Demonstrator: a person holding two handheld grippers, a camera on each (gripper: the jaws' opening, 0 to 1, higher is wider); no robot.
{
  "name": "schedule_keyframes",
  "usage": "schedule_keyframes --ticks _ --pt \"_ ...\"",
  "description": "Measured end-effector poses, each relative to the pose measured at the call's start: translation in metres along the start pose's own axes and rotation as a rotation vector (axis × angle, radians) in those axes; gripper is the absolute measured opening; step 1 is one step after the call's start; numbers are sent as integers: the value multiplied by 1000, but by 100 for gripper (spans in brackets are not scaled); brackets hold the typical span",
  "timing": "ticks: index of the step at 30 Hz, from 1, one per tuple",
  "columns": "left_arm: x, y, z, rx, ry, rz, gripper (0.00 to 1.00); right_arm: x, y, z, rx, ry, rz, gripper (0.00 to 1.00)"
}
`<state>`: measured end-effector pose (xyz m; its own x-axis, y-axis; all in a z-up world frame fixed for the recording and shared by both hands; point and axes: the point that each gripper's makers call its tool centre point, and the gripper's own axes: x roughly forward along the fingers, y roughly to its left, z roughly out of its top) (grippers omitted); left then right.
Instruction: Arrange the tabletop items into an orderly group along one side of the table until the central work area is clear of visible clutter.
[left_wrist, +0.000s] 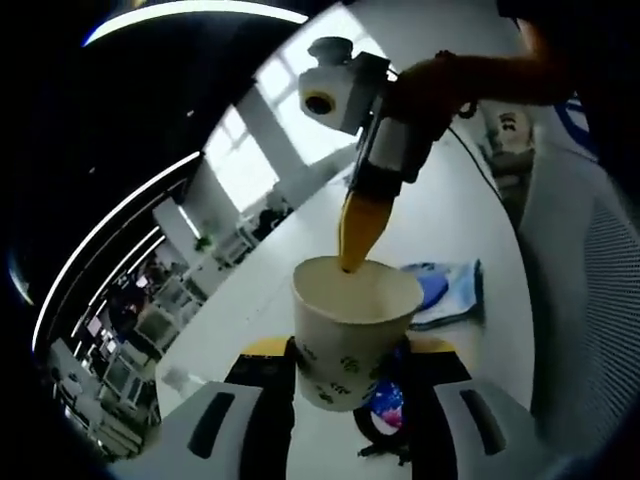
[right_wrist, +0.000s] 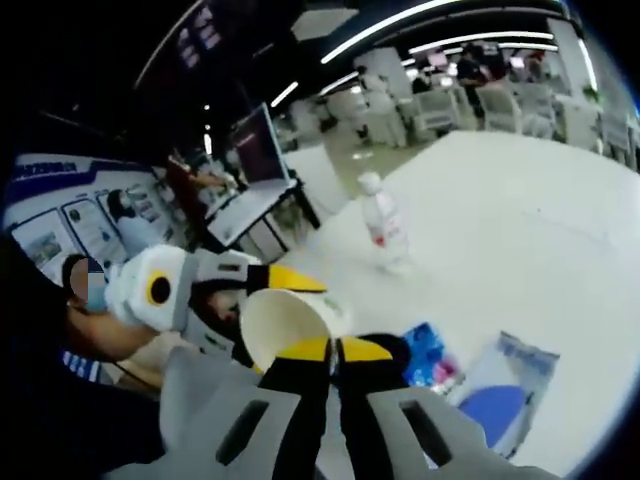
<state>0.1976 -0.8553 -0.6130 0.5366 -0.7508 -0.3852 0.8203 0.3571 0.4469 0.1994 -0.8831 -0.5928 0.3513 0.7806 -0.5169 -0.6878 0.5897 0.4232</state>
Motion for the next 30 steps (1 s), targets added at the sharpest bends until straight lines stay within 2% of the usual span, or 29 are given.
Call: schedule_keyframes --ticks 7,10,12,15,23,30 --pt "-3 -3 2 -165 -42 -19 37 -2 2 1 -3 -10 9 0" --pt "-4 -5 5 -260 -74 -29 37 -3 3 2 10 -18 8 0" --pt "-5 -4 10 -329 -117 -31 37 -4 3 3 26 -22 10 0" --pt "-5 -5 9 -388 -115 -34 36 -3 4 3 37 -26 14 1" --pt "-4 -10 10 -463 -134 -39 36 -6 4 4 82 -41 19 3" --pt "0 -14 12 -474 -138 -51 36 -5 9 3 63 -42 33 11"
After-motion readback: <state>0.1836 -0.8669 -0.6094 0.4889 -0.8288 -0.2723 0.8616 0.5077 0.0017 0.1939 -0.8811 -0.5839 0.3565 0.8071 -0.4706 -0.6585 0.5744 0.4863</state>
